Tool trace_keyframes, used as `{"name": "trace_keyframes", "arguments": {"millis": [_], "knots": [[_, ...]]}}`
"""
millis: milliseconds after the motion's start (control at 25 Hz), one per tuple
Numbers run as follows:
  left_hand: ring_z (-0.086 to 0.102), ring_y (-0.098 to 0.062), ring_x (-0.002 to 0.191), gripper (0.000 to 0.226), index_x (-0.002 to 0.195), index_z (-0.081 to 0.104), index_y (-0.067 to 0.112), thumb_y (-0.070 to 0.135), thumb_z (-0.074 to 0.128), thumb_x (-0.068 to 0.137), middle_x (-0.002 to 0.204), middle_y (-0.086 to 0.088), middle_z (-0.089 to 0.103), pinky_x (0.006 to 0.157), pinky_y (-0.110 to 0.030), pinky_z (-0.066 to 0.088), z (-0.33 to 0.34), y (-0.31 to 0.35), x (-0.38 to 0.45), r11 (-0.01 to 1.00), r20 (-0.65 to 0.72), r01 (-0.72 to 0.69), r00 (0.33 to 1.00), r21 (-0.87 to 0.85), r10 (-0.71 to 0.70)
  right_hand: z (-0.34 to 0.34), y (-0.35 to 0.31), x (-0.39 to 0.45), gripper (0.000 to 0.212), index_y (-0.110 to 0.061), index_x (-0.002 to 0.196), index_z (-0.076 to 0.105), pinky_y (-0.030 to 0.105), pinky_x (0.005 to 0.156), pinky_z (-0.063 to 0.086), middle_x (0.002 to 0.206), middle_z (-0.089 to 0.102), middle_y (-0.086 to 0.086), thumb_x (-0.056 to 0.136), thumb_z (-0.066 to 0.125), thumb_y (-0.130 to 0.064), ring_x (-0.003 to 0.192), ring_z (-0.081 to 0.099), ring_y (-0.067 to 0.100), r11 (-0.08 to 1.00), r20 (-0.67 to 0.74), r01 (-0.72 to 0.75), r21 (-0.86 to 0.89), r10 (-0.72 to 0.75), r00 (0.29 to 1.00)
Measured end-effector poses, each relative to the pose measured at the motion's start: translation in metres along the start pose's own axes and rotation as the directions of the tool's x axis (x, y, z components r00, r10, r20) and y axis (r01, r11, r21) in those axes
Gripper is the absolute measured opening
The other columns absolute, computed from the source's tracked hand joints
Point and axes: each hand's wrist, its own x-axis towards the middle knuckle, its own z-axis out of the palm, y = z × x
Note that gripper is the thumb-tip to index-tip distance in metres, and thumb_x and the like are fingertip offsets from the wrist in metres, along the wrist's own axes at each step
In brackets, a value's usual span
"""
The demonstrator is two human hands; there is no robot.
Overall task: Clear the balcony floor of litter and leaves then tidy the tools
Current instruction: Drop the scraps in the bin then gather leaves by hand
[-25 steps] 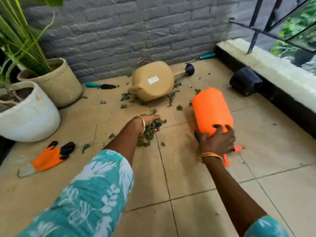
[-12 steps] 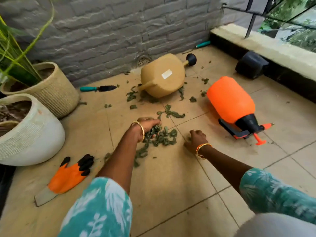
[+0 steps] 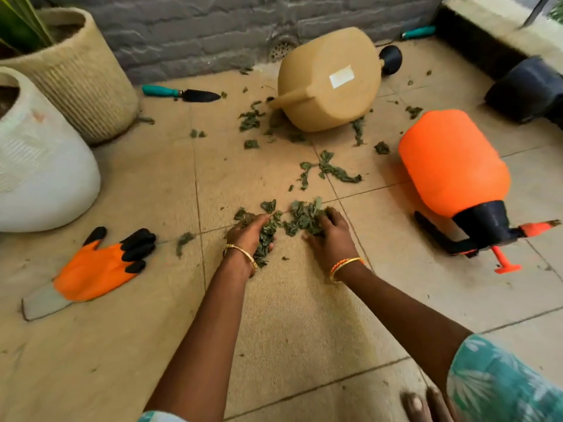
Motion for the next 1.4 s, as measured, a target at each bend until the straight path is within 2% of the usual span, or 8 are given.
{"name": "trace_keyframes", "arguments": {"millis": [240, 440, 640, 760, 960, 1160, 1240, 1400], "knots": [[0.059, -0.019, 0.048, 0.006, 0.085, 0.066, 0.009, 0.014, 0.064, 0.086, 0.067, -0.012, 0.065, 0.038, -0.018, 0.045, -0.012, -0.009, -0.009, 0.996, 0.008, 0.050, 0.999, -0.078, -0.050, -0.017, 0.019, -0.002, 0.035, -0.006, 0.104, 0.071, 0.029, 0.089, 0.046, 0.107, 0.069, 0.012, 0.079, 0.054, 0.011, 0.103, 0.058, 0.030, 0.986, -0.172, 0.160, -0.051, -0.166, 0.971], [0.065, -0.019, 0.058, 0.009, 0.090, 0.061, 0.008, 0.016, 0.060, 0.090, 0.077, -0.013, 0.064, 0.040, -0.018, 0.048, -0.010, -0.020, -0.021, 0.983, 0.196, 0.154, 0.972, -0.103, -0.131, -0.041, -0.016, -0.002, 0.023, -0.007, 0.096, 0.074, 0.007, 0.079, 0.043, 0.096, 0.073, 0.008, 0.080, 0.063, 0.007, 0.086, 0.064, 0.010, 0.925, -0.175, -0.015, 0.381, 0.088, 0.981], [0.068, -0.022, 0.097, 0.060, 0.117, 0.064, 0.012, 0.048, 0.070, 0.069, 0.108, -0.009, 0.071, 0.070, -0.030, 0.053, -0.006, -0.035, -0.029, 0.991, 0.295, 0.119, 0.951, -0.052, -0.099, -0.023, -0.066, -0.042, 0.035, 0.001, 0.102, 0.069, 0.030, 0.083, 0.051, 0.099, 0.068, 0.018, 0.075, 0.051, 0.014, 0.089, 0.063, 0.027, 0.881, 0.007, 0.286, 0.377, -0.311, 0.950], [0.065, -0.024, 0.107, 0.064, 0.120, 0.063, 0.011, 0.045, 0.075, 0.067, 0.114, -0.011, 0.069, 0.085, -0.034, 0.052, -0.016, -0.040, -0.029, 0.984, 0.275, 0.106, 0.959, -0.143, -0.064, -0.027, -0.069, -0.051, 0.056, -0.011, 0.132, 0.040, 0.029, 0.078, 0.050, 0.122, 0.059, 0.015, 0.080, 0.043, 0.008, 0.093, 0.061, 0.031, 0.841, 0.223, 0.153, 0.519, -0.306, 0.926], [0.067, -0.018, 0.071, 0.049, 0.112, 0.063, 0.006, 0.026, 0.077, 0.069, 0.093, -0.011, 0.069, 0.052, -0.022, 0.053, -0.022, -0.041, -0.033, 0.969, 0.152, 0.103, 0.986, -0.224, -0.069, -0.033, -0.062, -0.040, 0.048, -0.018, 0.131, 0.033, 0.025, 0.054, 0.049, 0.125, 0.059, 0.005, 0.089, 0.041, 0.003, 0.072, 0.062, 0.022, 0.748, 0.291, -0.052, 0.662, -0.192, 0.937], [0.068, -0.020, 0.057, 0.006, 0.092, 0.058, 0.004, 0.004, 0.061, 0.086, 0.081, -0.016, 0.068, 0.039, -0.018, 0.049, -0.026, -0.038, -0.043, 0.955, 0.088, 0.119, 0.991, -0.272, -0.099, -0.027, -0.020, 0.032, 0.064, -0.017, 0.133, 0.043, 0.046, 0.108, 0.034, 0.143, 0.031, 0.014, 0.078, 0.071, -0.034, 0.131, 0.028, 0.031, 0.988, 0.207, 0.104, 0.112, -0.126, 0.970], [0.068, -0.020, 0.058, 0.006, 0.092, 0.062, 0.007, 0.004, 0.059, 0.088, 0.084, -0.016, 0.068, 0.040, -0.019, 0.050, -0.030, -0.038, -0.044, 0.955, 0.068, 0.116, 0.993, -0.275, -0.101, -0.016, -0.016, 0.040, 0.077, -0.021, 0.139, 0.038, 0.045, 0.112, 0.027, 0.149, 0.023, 0.015, 0.074, 0.074, -0.043, 0.137, 0.019, 0.032, 0.990, 0.292, 0.140, 0.027, -0.142, 0.946], [0.068, -0.026, 0.065, 0.014, 0.091, 0.069, 0.011, 0.003, 0.058, 0.088, 0.097, -0.016, 0.068, 0.041, -0.022, 0.050, -0.034, -0.043, -0.046, 0.968, 0.033, 0.107, 0.994, -0.228, -0.102, 0.010, -0.017, 0.026, 0.037, -0.006, 0.123, 0.060, 0.033, 0.097, 0.039, 0.124, 0.058, 0.017, 0.086, 0.061, -0.007, 0.118, 0.046, 0.034, 0.948, 0.126, 0.314, 0.046, -0.317, 0.940]]}}
